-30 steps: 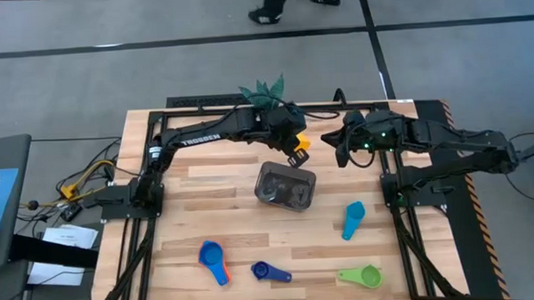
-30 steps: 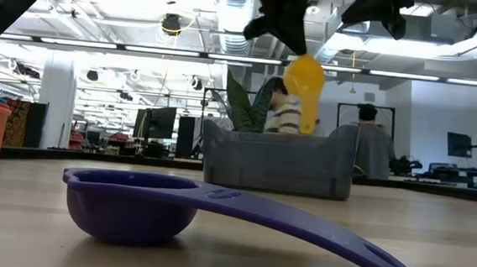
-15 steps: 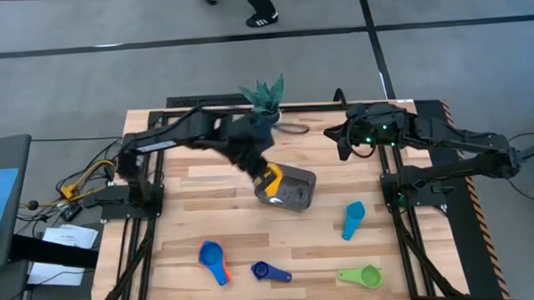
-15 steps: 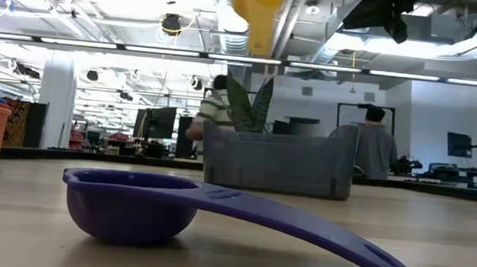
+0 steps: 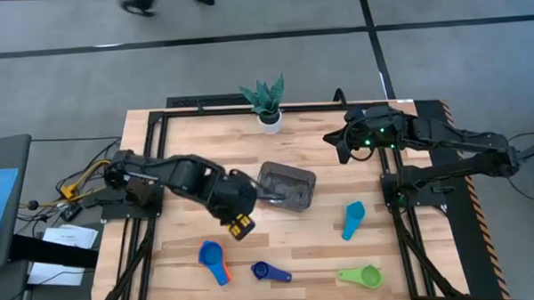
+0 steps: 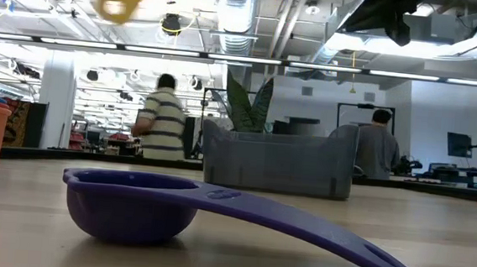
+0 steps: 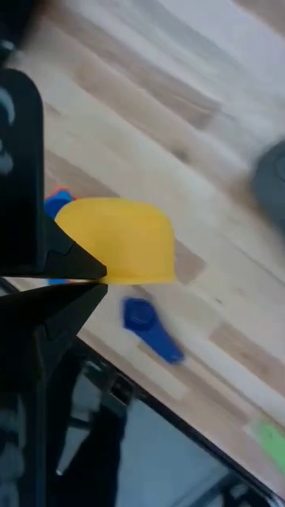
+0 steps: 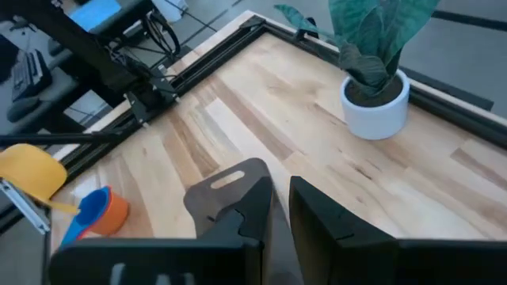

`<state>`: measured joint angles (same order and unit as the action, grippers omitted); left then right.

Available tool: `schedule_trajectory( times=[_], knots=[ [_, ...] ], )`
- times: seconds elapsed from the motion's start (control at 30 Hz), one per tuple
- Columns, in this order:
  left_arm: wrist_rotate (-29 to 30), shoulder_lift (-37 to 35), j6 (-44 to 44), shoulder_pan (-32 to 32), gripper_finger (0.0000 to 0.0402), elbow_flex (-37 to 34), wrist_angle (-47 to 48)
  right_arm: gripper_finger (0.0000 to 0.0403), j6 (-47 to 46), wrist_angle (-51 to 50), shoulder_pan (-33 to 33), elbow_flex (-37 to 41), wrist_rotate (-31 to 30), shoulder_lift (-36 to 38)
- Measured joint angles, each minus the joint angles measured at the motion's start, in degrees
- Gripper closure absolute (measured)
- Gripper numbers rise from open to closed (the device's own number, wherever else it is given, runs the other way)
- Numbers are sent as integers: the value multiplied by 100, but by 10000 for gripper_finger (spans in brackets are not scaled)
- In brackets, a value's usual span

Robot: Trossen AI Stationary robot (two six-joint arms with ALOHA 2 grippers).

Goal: Nest measuring cups in basket
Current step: Stack the yellow measuring cup on top of the blue measuring cup

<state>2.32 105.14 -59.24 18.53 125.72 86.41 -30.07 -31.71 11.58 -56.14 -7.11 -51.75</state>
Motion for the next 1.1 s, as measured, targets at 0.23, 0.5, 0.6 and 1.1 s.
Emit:
schedule_trajectory(
  times=[0.23,0.5,0.6,1.1],
  knots=[
    [-407,-279,-55,290,401,-518,-631,332,-391,60,-105,0,-2,0],
    [-251,-1147,-32,630,402,-1762,-1561,332,-882,195,-243,-2,-27,-47],
    [-141,-1757,-299,783,402,-2865,-2427,332,-1056,202,-367,-4,-28,-100],
    [500,-4841,-2510,1840,402,-8321,-6779,332,-1955,585,-995,-4,-39,-898]
  ],
)
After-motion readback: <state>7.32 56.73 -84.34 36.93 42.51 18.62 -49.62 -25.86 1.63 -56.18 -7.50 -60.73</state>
